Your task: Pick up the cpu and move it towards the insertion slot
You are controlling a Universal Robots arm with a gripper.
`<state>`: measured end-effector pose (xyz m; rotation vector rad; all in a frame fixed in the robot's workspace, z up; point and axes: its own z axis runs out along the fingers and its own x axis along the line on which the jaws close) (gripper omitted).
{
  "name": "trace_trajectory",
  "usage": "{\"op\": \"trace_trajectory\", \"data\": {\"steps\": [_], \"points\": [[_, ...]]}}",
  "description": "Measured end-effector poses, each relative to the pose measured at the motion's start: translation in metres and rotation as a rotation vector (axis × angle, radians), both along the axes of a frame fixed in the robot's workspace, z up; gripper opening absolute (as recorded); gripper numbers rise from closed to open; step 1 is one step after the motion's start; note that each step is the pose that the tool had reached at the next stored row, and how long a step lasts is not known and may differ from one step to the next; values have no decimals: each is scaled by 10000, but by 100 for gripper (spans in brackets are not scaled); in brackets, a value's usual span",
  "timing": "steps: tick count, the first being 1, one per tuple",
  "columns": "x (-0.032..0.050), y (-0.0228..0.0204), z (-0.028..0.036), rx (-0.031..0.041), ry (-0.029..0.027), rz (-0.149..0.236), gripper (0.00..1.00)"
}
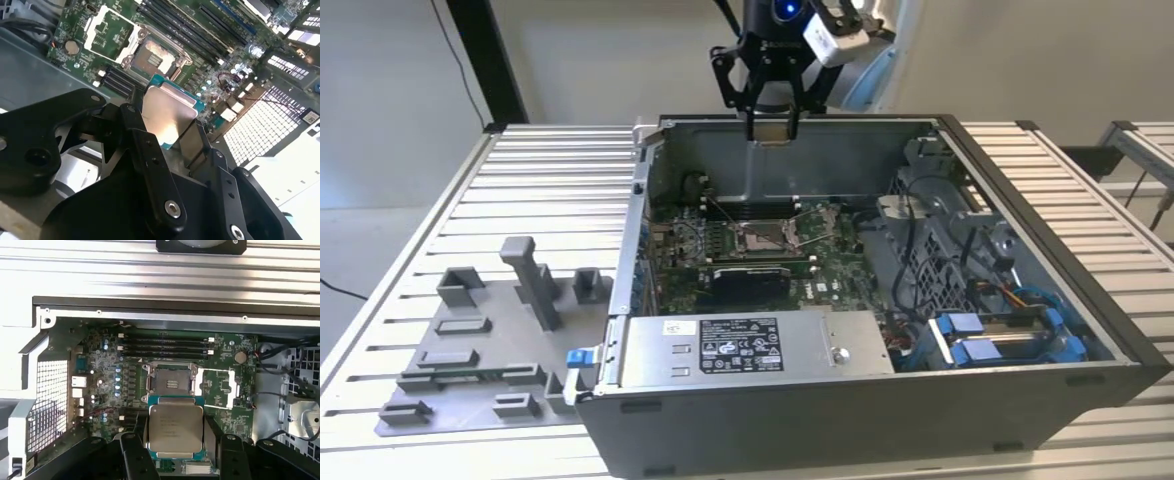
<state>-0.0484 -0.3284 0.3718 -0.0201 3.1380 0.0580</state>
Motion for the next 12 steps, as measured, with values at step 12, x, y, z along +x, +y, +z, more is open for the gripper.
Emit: {"op": "trace_trajectory", "data": {"steps": [12], "points": [[48,30,0,-1,0,-46,0]]}}
